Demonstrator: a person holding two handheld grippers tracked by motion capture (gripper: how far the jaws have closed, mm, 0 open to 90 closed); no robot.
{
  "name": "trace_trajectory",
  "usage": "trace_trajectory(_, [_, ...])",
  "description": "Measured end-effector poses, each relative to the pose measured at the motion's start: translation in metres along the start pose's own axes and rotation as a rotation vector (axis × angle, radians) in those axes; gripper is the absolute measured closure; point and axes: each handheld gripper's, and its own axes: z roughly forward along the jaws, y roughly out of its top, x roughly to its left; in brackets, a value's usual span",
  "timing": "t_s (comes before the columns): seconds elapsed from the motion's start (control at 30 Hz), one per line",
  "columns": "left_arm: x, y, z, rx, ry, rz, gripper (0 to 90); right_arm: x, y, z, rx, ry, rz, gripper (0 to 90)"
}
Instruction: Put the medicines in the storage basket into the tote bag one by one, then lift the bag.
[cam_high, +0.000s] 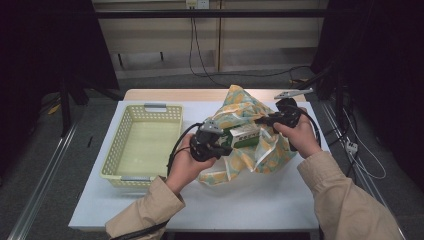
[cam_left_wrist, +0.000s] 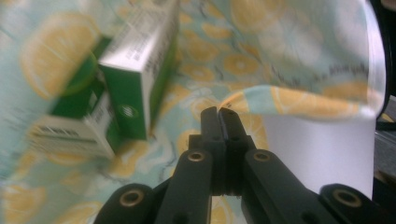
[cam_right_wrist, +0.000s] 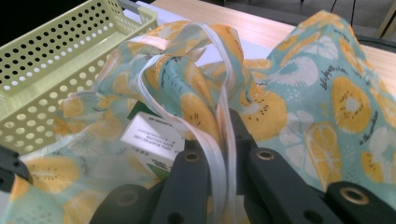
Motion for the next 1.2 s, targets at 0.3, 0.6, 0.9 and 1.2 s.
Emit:
trace_trajectory(0.3, [0.010,0.037,-0.026,-0.047,0.044,0.009,90.0,0.005,0.010,-0.009,-0.012,0.004,-0.018,89.0])
trace_trajectory(0.6, [0.028,0.069,-0.047,-0.100,0.093,-0.014,90.0,0.007,0.029,-0.019,-0.042,0.013,-0.026,89.2])
trace_trajectory(0.9, [0.042,0.101,-0.055,-0.127,0.095,-0.035,90.0,0.008,0.050,-0.020,-0.068,0.012,-0.037,89.2])
trace_trajectory(1.2, [0.044,0.109,-0.058,-0.142,0.091,-0.038,90.0,0.007,0.052,-0.015,-0.077,0.029,-0.033,89.2])
